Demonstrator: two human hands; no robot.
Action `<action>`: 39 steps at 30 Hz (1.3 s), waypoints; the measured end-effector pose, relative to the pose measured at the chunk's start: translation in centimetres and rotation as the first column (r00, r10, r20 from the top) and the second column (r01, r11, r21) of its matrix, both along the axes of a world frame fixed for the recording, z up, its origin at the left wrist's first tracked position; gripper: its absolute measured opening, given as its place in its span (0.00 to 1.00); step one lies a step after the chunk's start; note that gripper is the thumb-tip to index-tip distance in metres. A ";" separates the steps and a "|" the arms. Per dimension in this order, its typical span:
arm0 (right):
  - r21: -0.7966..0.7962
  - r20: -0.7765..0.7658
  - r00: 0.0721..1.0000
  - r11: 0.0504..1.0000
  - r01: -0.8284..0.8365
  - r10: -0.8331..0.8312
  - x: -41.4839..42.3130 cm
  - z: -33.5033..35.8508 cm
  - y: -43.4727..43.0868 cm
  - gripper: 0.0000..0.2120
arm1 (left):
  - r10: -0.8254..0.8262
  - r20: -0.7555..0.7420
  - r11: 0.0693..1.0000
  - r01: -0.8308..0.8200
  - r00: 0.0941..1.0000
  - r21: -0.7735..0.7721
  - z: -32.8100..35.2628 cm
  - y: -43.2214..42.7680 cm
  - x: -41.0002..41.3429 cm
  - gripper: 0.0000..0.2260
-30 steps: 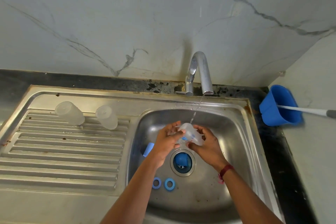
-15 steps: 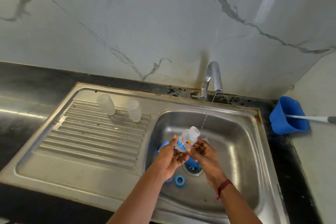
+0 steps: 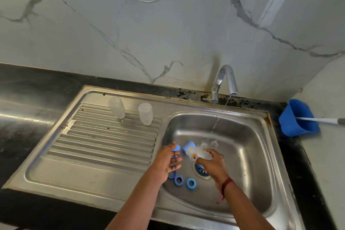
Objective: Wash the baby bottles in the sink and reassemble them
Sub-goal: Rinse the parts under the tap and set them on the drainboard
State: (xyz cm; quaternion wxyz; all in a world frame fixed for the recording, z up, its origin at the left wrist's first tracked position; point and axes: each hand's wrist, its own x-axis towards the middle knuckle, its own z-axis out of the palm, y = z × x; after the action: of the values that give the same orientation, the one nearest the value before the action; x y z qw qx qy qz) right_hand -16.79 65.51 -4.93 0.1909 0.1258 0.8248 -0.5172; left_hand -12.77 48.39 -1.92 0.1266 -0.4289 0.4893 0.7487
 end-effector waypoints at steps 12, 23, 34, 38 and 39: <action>0.132 -0.306 0.946 0.989 -0.072 0.110 -0.2 5.1 -2.3 0.34 | 0.056 -0.152 0.996 -0.066 0.987 -0.059 1.7 -2.7 -0.4 0.06; -0.382 -0.420 0.901 0.879 -0.285 0.110 -2.1 13.8 -16.0 0.24 | 0.517 -0.420 0.829 -0.559 0.746 0.025 5.0 -13.8 0.7 0.09; 0.282 -0.443 0.504 0.649 -0.707 0.742 -6.8 14.7 -36.7 0.32 | 0.736 -0.289 0.658 -0.748 0.613 0.090 2.8 -28.3 1.4 0.05; 0.594 -0.336 0.277 0.431 -0.680 0.900 -7.8 13.6 -41.6 0.30 | 0.752 -0.279 0.635 -0.770 0.597 0.063 1.5 -31.0 1.4 0.13; 0.652 -0.309 0.239 0.388 -0.651 0.921 -8.0 13.3 -42.3 0.29 | 0.754 -0.281 0.634 -0.769 0.594 0.077 1.4 -31.2 1.4 0.16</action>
State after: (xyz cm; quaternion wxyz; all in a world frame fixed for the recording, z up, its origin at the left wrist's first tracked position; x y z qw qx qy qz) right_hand -24.84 23.25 8.39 0.1084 -0.4667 0.8604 -0.1735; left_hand -11.41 17.16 -0.54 -0.2888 -0.4865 0.2916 0.7713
